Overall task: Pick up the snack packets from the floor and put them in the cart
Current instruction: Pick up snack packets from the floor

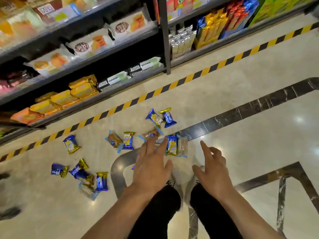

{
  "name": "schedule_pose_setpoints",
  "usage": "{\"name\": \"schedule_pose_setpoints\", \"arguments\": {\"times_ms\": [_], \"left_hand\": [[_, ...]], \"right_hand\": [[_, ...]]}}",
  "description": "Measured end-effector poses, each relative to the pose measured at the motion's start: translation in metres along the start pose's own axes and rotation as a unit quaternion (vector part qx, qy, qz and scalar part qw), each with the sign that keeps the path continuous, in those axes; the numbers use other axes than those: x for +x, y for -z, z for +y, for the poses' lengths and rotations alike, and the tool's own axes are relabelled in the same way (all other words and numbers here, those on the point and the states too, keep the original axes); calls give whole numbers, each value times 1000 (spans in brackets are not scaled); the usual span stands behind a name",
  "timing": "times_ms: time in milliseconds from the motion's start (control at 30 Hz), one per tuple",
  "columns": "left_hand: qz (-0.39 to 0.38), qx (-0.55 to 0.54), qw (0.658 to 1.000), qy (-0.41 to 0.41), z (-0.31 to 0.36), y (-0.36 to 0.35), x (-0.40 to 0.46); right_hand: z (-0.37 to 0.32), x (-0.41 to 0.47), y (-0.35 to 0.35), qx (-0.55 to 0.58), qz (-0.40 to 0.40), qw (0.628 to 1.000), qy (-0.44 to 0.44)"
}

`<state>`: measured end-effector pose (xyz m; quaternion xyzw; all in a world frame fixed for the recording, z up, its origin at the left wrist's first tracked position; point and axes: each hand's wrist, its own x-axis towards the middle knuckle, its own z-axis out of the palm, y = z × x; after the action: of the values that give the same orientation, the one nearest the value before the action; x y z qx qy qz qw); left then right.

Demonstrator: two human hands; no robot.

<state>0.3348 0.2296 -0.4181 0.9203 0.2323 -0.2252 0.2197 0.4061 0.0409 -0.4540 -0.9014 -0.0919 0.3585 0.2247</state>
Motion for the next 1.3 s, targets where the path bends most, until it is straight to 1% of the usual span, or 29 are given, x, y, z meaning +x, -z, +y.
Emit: {"name": "schedule_pose_setpoints", "arguments": {"times_ms": [100, 200, 267, 367, 533, 667, 733, 867, 933, 1133, 1300], "left_hand": [[-16, -21, 1000, 8, -14, -62, 56], [-7, -56, 998, 33, -32, -125, 117], [-1, -70, 996, 48, -46, -172, 157], [-15, -83, 994, 75, -65, -245, 209], [-55, -74, 992, 83, -90, -348, 259], [-56, -69, 989, 120, -107, -408, 282], [-53, -76, 986, 141, -109, -429, 288], [-27, -116, 983, 143, -114, -459, 294], [-18, -114, 983, 141, -116, -465, 298], [-5, -103, 982, 160, -117, -475, 309], [18, -174, 965, 193, -111, -469, 314]], "right_hand": [[30, 64, -34, 12, 10, 1000, -4], [62, 130, -73, 30, 17, 999, -9], [85, 173, -108, 37, 21, 999, -5], [122, 230, -163, 39, 15, 999, -13], [177, 291, -238, 59, -10, 997, -44], [202, 320, -289, 58, -18, 996, -58], [209, 329, -311, 49, -25, 997, -58], [218, 339, -343, 61, -29, 996, -60], [222, 342, -351, 70, -23, 996, -54], [227, 347, -359, 106, -9, 993, -52], [223, 351, -339, 89, -29, 994, -53]]}}
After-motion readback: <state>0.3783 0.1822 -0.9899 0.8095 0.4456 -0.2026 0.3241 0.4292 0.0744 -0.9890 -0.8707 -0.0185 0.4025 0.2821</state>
